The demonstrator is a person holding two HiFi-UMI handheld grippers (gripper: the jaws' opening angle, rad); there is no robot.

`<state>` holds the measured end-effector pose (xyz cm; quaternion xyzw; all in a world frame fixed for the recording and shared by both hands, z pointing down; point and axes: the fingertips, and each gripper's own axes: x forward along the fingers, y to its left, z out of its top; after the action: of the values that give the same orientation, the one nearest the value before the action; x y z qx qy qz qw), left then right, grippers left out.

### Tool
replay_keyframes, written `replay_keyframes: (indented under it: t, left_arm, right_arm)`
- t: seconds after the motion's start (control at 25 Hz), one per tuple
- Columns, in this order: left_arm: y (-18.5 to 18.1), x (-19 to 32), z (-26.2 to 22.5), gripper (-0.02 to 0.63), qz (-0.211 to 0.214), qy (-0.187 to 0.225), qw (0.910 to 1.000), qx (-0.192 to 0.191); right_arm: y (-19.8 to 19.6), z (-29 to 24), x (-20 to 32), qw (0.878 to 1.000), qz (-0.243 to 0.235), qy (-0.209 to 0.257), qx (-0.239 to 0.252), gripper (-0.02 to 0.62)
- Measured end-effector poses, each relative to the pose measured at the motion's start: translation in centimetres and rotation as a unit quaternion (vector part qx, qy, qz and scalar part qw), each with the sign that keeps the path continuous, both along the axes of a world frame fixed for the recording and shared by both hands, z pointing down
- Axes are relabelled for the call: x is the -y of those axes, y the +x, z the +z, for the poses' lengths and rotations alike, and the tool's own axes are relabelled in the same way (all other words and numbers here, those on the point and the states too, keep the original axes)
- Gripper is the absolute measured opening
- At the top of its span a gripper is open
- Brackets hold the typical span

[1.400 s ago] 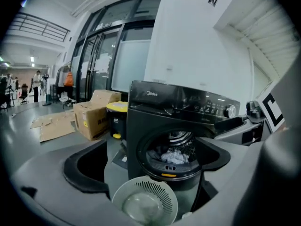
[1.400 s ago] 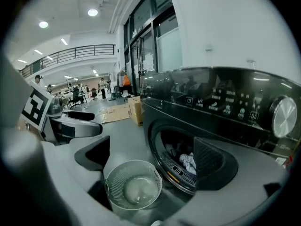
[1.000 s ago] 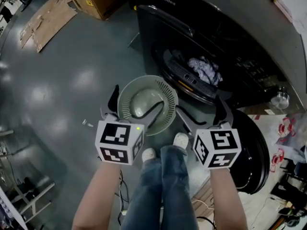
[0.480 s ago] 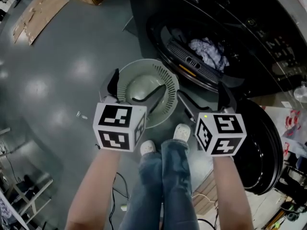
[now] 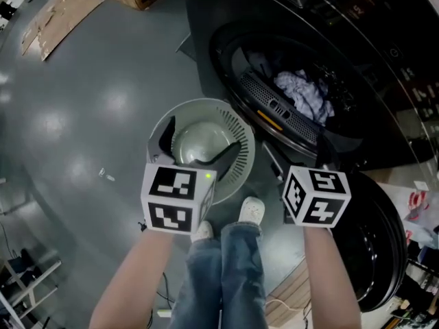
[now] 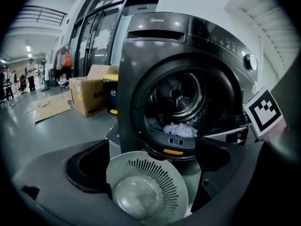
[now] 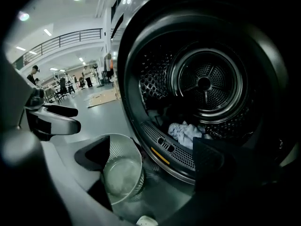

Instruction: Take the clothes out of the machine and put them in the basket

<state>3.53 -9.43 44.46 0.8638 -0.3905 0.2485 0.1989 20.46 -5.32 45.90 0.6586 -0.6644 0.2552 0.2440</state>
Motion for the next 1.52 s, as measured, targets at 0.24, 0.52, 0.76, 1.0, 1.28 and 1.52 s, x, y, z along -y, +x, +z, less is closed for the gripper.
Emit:
replay_keyframes:
  t: [0.24, 0.52, 0.76, 1.0, 1.28, 1.52]
  left_arm:
    - [2.4, 1.7, 2.2, 0.563, -0.009, -0.002, 1.0000, -0.003]
    - [4.5, 4.7, 4.6, 0.563, -0.023, 0.004, 0.9997, -0.003]
    - [6.2, 6.3, 6.5, 0.563, -0.022, 0.008, 0.9997, -0.010]
    - [6.1, 6.9, 8.8, 0.563, -0.022, 0.007, 0.9997, -0.006]
    - [6.2, 8.3, 9.7, 0.563, -0.019, 0.016, 0.9997, 0.004]
    - [5.4, 7.4, 8.6, 0.563, -0.028, 0.000, 0.9996, 0.004]
  right_arm:
    - [3.2, 3.9, 2.2, 1.000, 0.006, -0.016, -0.012, 0.546]
    - [6.2, 7.8, 5.7, 0.998, 0.007, -0.032, -0.049, 0.546]
    - [9.1, 10.2, 8.1, 0.993, 0.016, -0.044, -0.108, 0.522]
    - [11.7, 12.8, 9.9, 0.984, 0.047, -0.068, -0.160, 0.399]
    - [14.0, 15.5, 9.7, 0.966, 0.120, -0.147, -0.176, 0.017]
    - [12.5, 13.2, 9.4, 0.959, 0.060, -0.138, -0.239, 0.025]
